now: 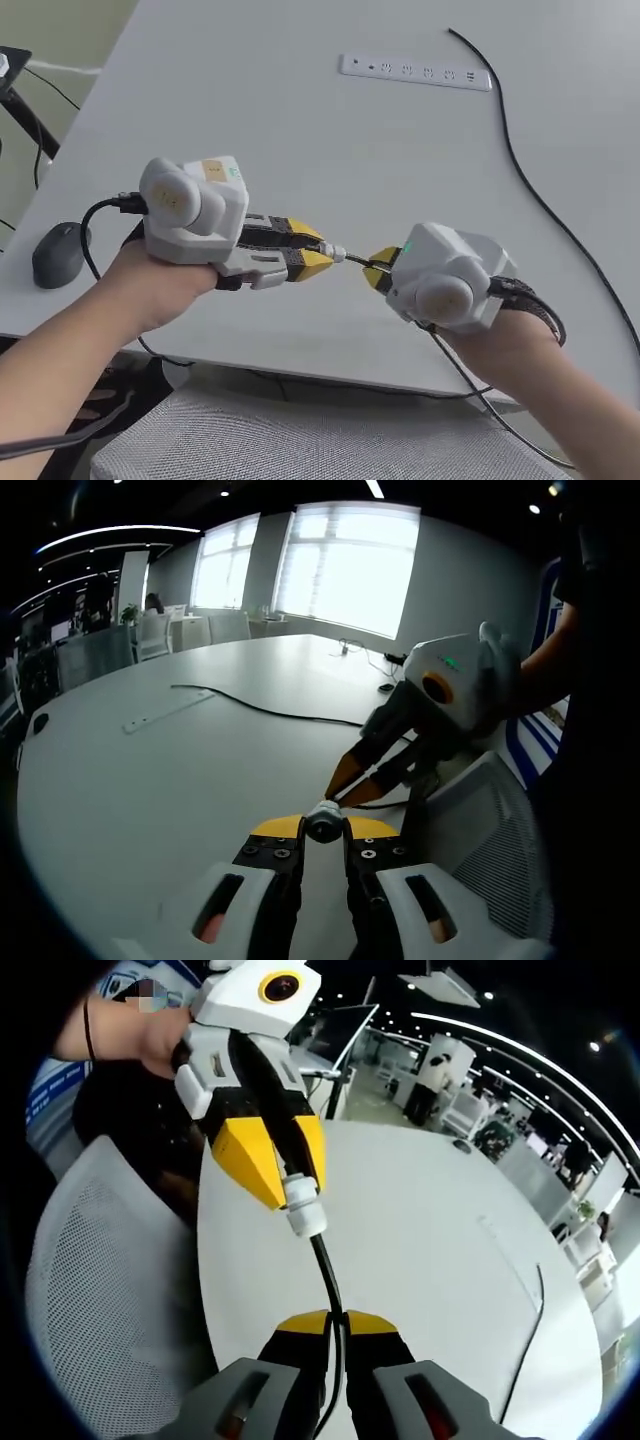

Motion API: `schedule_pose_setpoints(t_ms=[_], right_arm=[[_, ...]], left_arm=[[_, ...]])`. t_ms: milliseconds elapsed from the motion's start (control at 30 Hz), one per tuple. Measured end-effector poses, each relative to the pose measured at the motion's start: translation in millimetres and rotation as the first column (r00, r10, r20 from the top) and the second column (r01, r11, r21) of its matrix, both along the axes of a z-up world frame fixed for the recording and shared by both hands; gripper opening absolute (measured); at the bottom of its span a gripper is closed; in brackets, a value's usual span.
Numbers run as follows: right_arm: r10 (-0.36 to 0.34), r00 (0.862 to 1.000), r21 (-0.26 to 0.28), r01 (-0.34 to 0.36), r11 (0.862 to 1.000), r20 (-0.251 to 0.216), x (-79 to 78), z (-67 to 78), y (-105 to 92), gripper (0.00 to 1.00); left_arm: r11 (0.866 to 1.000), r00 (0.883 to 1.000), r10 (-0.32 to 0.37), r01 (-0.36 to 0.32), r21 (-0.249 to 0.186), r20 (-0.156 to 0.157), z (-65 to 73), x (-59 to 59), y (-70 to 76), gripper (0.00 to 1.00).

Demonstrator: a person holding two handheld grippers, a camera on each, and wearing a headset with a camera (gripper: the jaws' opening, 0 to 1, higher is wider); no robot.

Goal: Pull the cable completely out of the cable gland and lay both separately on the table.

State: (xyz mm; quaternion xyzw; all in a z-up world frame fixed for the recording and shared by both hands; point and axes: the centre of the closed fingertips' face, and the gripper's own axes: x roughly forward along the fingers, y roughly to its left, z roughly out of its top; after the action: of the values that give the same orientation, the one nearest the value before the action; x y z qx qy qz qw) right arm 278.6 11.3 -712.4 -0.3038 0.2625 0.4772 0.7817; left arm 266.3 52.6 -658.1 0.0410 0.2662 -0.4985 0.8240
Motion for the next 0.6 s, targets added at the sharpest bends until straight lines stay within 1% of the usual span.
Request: schedule_pose_setpoints(t_ms=[133, 167, 267, 333, 400, 433, 533, 600], right_arm=[[-0.031, 0.999, -0.001, 0.031, 1.000, -0.030, -0.8, -6.2, -8.1, 0.00], [-0.038, 0.998, 0.006, 0.039, 0.999, -0.050, -2.6, -8.2, -9.3, 0.00], [-0.057, 0.997, -0.009, 0.057, 0.998, -0.056, -2.1, -13.3, -15.2, 0.00], [-0.081, 0.995, -0.011, 0.080, 0.997, -0.065, -0.8, -16.4, -19.6, 0.00], [-0.088, 0.994, -0.015, 0.087, 0.996, -0.065, 0.1, -18.2, -22.4, 0.00], [-0.100, 0.992, -0.014, 0.099, 0.995, -0.076, 0.2, -19.5, -23.9, 0.00], [-0.109, 0.991, -0.020, 0.107, 0.994, -0.082, 0.0, -23.3, -26.7, 0.00], [-0.123, 0.988, -0.027, 0.120, 0.992, -0.092, 0.5, -28.8, -30.9, 0.00]], left_arm=[[1.000, 1.000, 0.000, 0.000, 0.003, 0.001, -0.9, 0.3, -0.9, 0.15], [1.000, 1.000, -0.001, 0.001, 0.004, 0.000, -1.1, 0.3, -1.0, 0.15], [1.000, 1.000, 0.002, -0.002, 0.007, 0.001, -1.9, 1.3, -0.1, 0.15], [1.000, 1.000, 0.010, -0.010, 0.005, 0.001, -1.9, 2.4, 1.8, 0.15], [1.000, 1.000, 0.013, -0.013, 0.005, 0.001, -1.5, 2.6, 2.9, 0.15], [1.000, 1.000, 0.014, -0.014, 0.006, 0.002, -1.7, 2.6, 3.9, 0.15], [1.000, 1.000, 0.024, -0.024, 0.006, -0.003, -3.7, 3.1, 6.2, 0.15], [1.000, 1.000, 0.025, -0.025, 0.007, -0.004, -4.2, 2.2, 6.5, 0.15]])
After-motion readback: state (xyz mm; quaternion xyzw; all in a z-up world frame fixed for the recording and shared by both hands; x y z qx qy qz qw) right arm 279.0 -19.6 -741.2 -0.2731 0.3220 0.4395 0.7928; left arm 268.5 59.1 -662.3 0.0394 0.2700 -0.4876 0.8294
